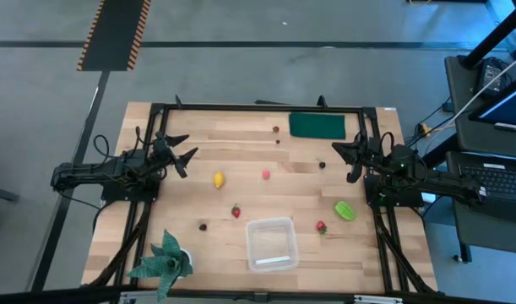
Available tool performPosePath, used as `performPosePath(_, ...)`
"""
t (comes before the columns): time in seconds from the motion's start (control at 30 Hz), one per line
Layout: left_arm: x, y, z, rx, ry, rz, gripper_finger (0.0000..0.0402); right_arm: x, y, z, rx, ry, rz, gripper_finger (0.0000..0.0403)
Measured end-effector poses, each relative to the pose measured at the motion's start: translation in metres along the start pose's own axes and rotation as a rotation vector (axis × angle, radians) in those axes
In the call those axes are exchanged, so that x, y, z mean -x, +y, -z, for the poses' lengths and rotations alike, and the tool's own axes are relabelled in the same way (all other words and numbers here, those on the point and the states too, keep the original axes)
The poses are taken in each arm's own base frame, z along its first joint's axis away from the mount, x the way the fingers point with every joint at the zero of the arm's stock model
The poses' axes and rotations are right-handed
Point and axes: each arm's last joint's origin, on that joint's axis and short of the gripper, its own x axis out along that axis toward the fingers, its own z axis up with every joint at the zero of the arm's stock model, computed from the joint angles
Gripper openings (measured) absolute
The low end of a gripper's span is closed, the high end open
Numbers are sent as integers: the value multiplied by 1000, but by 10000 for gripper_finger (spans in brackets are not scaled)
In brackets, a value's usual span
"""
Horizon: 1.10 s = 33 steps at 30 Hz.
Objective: Pick and placing Produce into tupperware
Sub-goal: Put the black cherry into the transparent bin
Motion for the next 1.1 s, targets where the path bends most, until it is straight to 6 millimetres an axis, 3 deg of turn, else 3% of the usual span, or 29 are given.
performPosePath(0.2,0,0,0,0,0,0,281,0,0,0,24,0,10,37)
performPosePath(0.47,0,0,0,1,0,0,281,0,0,0,-48,-1,4,149)
performPosePath(0.67,0,-1,0,45,2,30,281,0,2,-2,-160,-6,-60,192)
performPosePath(0.93,0,-1,0,81,3,34,281,-1,9,-39,-50,-101,-108,198)
performPosePath(1.1,0,-1,0,81,3,34,281,-14,12,-63,46,150,-6,198)
